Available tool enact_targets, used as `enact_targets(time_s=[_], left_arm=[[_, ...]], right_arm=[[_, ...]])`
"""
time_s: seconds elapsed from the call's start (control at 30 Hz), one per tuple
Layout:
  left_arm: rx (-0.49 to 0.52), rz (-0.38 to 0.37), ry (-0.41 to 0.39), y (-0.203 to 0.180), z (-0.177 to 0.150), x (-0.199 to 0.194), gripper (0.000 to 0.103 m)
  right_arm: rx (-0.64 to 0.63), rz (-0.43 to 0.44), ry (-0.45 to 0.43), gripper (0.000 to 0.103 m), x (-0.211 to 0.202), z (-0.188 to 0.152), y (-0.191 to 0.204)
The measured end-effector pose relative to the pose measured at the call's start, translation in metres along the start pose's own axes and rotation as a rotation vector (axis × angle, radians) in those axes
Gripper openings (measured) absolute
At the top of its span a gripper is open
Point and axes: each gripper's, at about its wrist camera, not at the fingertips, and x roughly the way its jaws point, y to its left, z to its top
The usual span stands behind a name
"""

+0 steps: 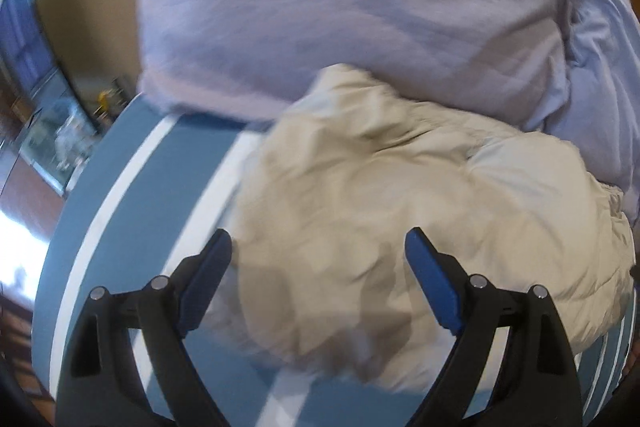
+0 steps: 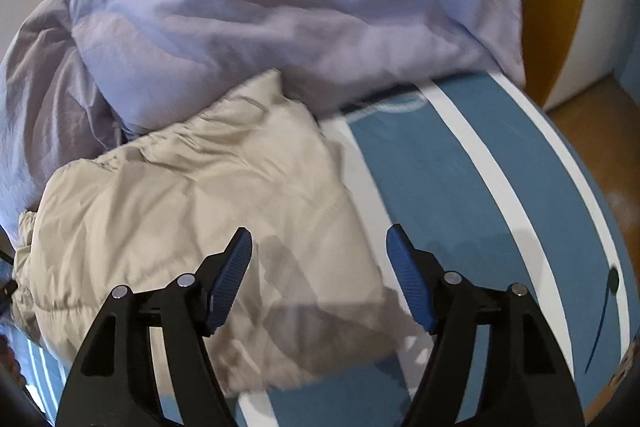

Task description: Fold large clothes

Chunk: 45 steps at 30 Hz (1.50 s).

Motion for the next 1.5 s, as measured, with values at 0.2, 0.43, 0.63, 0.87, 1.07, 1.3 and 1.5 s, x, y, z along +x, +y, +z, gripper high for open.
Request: enact_targets(time_s=[0.2, 0.43, 0.63, 0.87, 1.07, 1.3, 1.5], left_arm=[[-0.126, 0.005, 0.055, 0.035, -0.020, -0.010, 0.088], [-0.210, -0.047, 0.110, 0.042, -0.039, -0.009, 0.088], [-0.306, -0.103, 0.155, 0.046, -0.045, 0.000, 0.088], [-0.357, -0.134, 0.175, 0.046, -0.045, 0.010, 0.088], [-0.373, -0.144, 0.184, 0.044, -0.044, 0.017, 0.088], [-0.386, -0.177, 0.182, 0.041, -0.040, 0.022, 0.073], [-0.374, -0.193, 0.148, 0.035, -0.037, 0.018, 0.048]], right_arm=[[0.075, 0.053, 0.065, 0.071, -0.001, -0.013, -0.017], [0.123, 0.097, 0.120, 0.072, 0.010, -0.019, -0.019], [0.142, 0.123, 0.152, 0.073, 0.015, -0.023, -0.018], [0.206, 0.151, 0.184, 0.076, 0.019, -0.027, -0.026], [0.243, 0.179, 0.206, 0.078, 0.025, -0.031, -0.029], [0.253, 0.202, 0.195, 0.066, 0.024, -0.035, -0.028], [0.202, 0.179, 0.164, 0.046, 0.016, -0.035, -0.016]])
